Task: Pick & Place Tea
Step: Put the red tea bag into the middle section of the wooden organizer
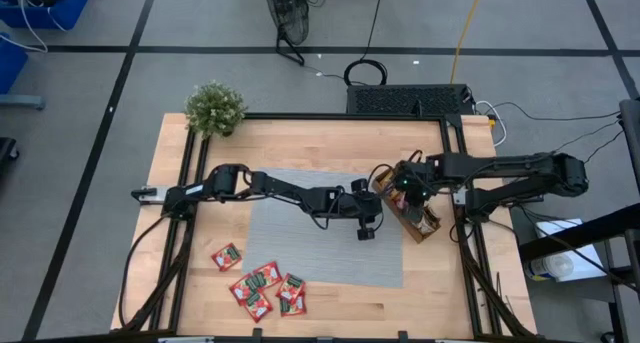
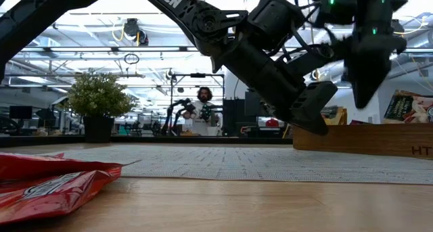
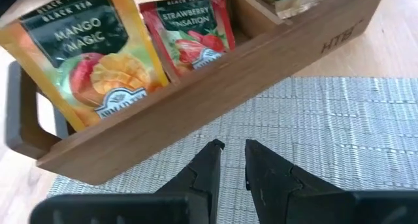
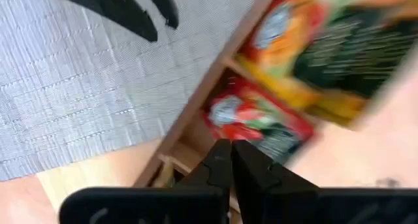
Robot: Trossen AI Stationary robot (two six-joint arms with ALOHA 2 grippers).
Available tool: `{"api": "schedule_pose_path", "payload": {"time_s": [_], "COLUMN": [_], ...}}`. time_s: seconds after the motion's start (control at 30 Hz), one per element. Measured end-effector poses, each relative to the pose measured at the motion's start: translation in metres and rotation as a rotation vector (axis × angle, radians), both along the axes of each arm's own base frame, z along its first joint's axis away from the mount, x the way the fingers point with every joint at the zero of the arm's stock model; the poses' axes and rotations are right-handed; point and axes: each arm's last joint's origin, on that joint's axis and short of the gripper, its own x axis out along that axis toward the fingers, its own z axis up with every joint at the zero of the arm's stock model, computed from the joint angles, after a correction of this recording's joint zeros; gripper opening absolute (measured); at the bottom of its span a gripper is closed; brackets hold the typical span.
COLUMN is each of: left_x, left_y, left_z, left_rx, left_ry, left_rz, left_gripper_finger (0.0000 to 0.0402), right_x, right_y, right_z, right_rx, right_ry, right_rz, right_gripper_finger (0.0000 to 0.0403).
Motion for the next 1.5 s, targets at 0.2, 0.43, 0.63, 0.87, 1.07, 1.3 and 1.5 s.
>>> {"api": "schedule_pose_path", "payload": {"time_s": [0.2,0.43,0.63,0.87,1.07,1.3,1.5], "left_x": [0.0,0.001,0.001,0.001,0.001,0.001,0.001], "left_y": [0.002,0.002,0.002,0.002,0.002,0.002,0.002], "left_z": [0.0,0.001,0.001,0.0,0.0,0.0,0.0], "left_rx": [-0.003,-0.006,-0.007,-0.008,-0.008,-0.008,-0.008], "left_ry": [-0.001,-0.012,-0.014,-0.014,-0.014,-0.014,-0.014], "left_rz": [0.006,0.008,0.009,0.008,0.008,0.01,0.009], "left_gripper_finger": [0.0079,0.0079,0.0079,0.0079,0.0079,0.0079,0.0079], "right_x": [-0.015,-0.023,-0.023,-0.024,-0.022,-0.022,-0.021], "right_y": [-0.003,-0.011,-0.017,-0.02,-0.02,-0.021,-0.021], "right_z": [0.018,-0.012,-0.019,-0.031,-0.031,-0.03,-0.03], "right_rx": [-0.169,-0.115,-0.047,-0.005,0.012,0.011,0.009], "right_ry": [0.016,0.031,-0.004,-0.034,-0.065,-0.07,-0.077], "right_rz": [-0.015,-0.094,-0.117,-0.138,-0.132,-0.128,-0.127], "right_gripper_finger": [0.0016,0.0122,0.018,0.0174,0.0131,0.0019,0.0002]}}
